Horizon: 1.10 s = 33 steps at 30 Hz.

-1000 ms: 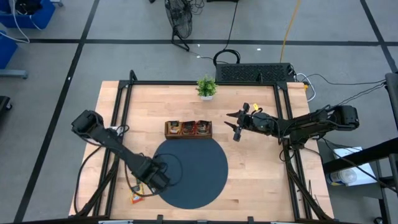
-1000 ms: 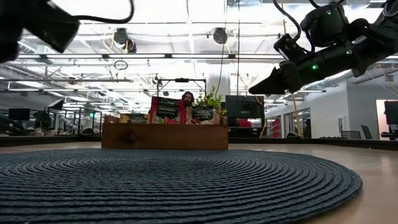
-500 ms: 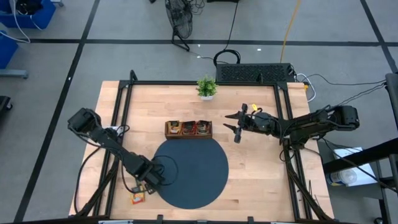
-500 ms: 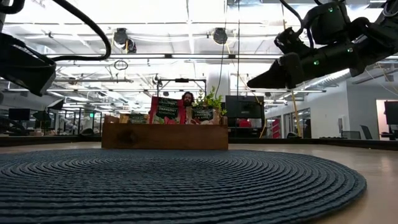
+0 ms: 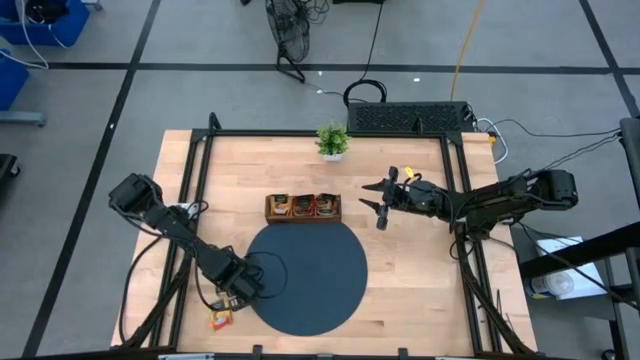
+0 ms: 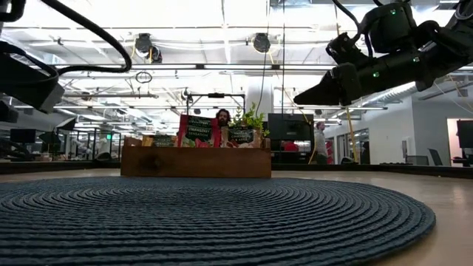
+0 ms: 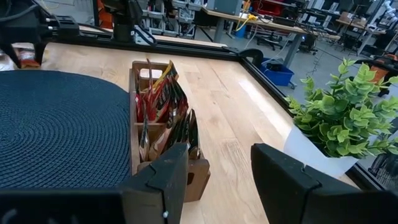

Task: Pick & Place Tea
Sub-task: Put the top yellow tea bag into the left slot of the wooden organizer

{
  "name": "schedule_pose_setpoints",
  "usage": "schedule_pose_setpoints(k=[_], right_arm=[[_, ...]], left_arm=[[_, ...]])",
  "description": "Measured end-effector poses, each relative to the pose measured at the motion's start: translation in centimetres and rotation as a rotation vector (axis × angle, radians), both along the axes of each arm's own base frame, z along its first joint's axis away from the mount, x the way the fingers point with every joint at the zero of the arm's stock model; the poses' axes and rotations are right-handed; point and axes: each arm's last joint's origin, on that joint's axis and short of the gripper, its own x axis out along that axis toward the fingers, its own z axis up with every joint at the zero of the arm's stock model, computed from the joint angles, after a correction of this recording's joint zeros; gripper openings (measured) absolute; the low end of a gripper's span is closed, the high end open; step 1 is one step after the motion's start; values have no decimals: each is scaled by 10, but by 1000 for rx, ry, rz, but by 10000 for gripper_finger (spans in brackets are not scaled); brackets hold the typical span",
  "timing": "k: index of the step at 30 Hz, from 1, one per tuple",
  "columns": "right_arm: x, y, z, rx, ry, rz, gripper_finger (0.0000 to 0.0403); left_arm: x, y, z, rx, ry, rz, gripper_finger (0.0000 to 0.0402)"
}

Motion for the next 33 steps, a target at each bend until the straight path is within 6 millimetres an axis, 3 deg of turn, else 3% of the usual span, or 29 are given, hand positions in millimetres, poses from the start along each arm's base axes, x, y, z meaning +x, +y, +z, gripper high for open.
schedule_pose_setpoints(k=[5,9,11,17,19,26,33], right_arm=[[0,0,0,-2,1,-1,160],[0,0,0,-3,-1,-1,160],[0,0,0,-3,-2,-1,160],[0,0,0,-9,-1,-3,160],[0,-1,0,-16,1,-6,160],[-2,-9,-2,-3,17,-45,160],[-3,-13,-3,16,33,-65,160]], left_arm=[[-2,8,3,-18,79,11,44],[-7,21,19,18,196,61,41],[-2,26,38,89,203,34,41],[22,52,92,403,207,-180,42],[33,65,102,492,183,-285,42],[77,113,96,634,218,-646,44],[108,136,91,705,119,-767,45]])
